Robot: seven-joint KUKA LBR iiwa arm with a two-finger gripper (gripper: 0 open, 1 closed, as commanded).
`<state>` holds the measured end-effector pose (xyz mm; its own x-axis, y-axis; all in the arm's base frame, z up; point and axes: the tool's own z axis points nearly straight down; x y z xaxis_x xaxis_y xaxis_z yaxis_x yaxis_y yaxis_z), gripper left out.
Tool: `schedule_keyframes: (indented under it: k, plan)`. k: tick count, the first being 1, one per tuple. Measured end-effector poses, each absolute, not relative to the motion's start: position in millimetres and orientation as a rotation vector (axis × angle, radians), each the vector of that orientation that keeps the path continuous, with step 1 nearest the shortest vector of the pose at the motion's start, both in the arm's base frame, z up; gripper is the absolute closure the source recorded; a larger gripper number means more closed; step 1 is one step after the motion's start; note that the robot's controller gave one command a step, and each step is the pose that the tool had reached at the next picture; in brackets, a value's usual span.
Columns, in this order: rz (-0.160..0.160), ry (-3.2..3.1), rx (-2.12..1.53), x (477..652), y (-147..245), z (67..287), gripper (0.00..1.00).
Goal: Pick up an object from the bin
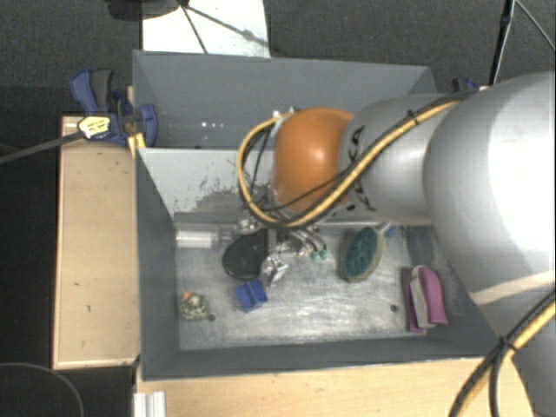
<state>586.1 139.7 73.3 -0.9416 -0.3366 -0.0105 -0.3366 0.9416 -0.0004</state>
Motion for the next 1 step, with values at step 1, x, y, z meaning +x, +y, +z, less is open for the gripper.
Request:
schedule_keyframes:
  k: [1]
  plan:
    - [0.003, 3.103, -0.407, 594.0, 145.8, 227.2, 1.00]
